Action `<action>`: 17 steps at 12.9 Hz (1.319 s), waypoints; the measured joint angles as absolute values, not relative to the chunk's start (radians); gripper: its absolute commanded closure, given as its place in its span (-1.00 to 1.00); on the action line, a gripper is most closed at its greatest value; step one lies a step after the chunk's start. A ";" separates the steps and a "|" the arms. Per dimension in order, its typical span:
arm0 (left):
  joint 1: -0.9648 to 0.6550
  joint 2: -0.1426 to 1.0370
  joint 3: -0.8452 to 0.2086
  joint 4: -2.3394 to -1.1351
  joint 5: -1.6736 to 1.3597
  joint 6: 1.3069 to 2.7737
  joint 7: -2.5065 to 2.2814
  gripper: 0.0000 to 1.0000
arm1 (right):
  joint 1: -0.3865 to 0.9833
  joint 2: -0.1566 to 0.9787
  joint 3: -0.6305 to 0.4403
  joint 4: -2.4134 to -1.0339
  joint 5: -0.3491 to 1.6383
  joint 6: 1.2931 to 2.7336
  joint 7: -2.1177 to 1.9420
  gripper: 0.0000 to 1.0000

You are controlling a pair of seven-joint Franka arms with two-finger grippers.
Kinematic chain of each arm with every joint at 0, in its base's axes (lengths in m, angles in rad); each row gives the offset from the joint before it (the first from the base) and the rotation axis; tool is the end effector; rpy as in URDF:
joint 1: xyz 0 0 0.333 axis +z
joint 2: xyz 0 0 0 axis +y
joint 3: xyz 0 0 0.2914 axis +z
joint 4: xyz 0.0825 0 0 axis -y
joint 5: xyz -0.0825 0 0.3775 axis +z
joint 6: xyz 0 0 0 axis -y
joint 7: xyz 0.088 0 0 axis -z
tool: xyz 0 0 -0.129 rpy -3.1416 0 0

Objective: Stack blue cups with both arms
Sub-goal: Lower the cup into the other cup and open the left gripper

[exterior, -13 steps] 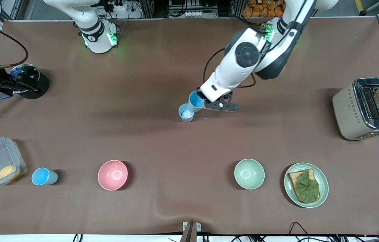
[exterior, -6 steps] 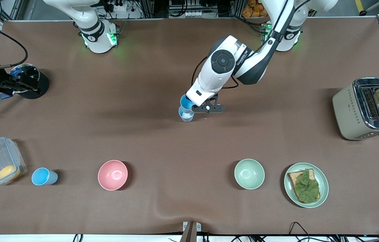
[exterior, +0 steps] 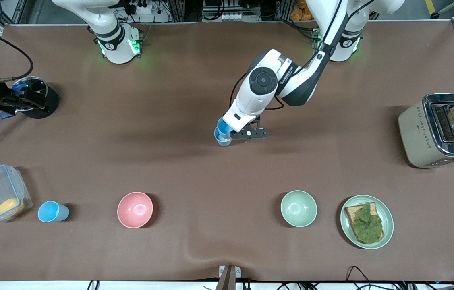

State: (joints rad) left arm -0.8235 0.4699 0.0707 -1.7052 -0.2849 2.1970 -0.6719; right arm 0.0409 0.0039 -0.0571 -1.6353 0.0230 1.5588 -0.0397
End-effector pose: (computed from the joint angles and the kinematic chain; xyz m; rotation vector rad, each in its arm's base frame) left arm 0.4655 -0.4612 0.2838 2.9669 0.1126 -0.1677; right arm 0.5432 -0.0058 0.5450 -3.1139 -0.0356 0.1242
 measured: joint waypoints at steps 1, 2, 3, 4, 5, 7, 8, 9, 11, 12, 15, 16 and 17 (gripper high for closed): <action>-0.826 0.473 0.071 -1.703 -0.285 2.197 -0.672 1.00 | 0.041 0.004 -0.057 -1.635 0.023 1.559 -0.040 -1.00; -0.830 0.476 0.071 -1.701 -0.285 2.197 -0.672 1.00 | 0.041 0.004 -0.057 -1.635 0.023 1.559 -0.040 -1.00; -0.835 0.477 0.073 -1.701 -0.285 2.197 -0.678 1.00 | 0.041 0.004 -0.057 -1.635 0.023 1.559 -0.040 -1.00; -0.840 0.480 0.074 -1.698 -0.285 2.197 -0.692 1.00 | 0.041 0.004 -0.058 -1.635 0.023 1.558 -0.040 -1.00; -0.847 0.484 0.076 -1.692 -0.285 2.197 -0.702 1.00 | 0.041 0.004 -0.057 -1.635 0.023 1.558 -0.040 -1.00; -0.857 0.496 0.086 -1.678 -0.285 2.197 -0.708 1.00 | 0.041 0.004 -0.058 -1.635 0.023 1.557 -0.040 -1.00; -0.862 0.500 0.096 -1.674 -0.285 2.197 -0.708 1.00 | 0.041 0.005 -0.058 -1.635 0.023 1.556 -0.040 -1.00; -0.865 0.503 0.102 -1.673 -0.285 2.197 -0.708 1.00 | 0.041 0.005 -0.058 -1.635 0.023 1.556 -0.040 -1.00; -0.866 0.504 0.108 -1.673 -0.285 2.197 -0.708 0.38 | 0.041 0.005 -0.058 -1.635 0.023 1.556 -0.040 -1.00; -0.866 0.504 0.109 -1.673 -0.285 2.197 -0.708 0.22 | 0.041 0.005 -0.058 -1.635 0.023 1.556 -0.040 -1.00; -0.866 0.504 0.112 -1.672 -0.285 2.197 -0.708 -0.26 | 0.041 0.005 -0.058 -1.635 0.023 1.555 -0.040 -1.00; -0.866 0.504 0.113 -1.672 -0.285 2.197 -0.708 -0.26 | 0.041 0.005 -0.058 -1.635 0.023 1.554 -0.040 -1.00; -0.866 0.504 0.113 -1.671 -0.285 2.197 -0.708 -0.35 | 0.041 0.005 -0.058 -1.635 0.023 1.554 -0.040 -1.00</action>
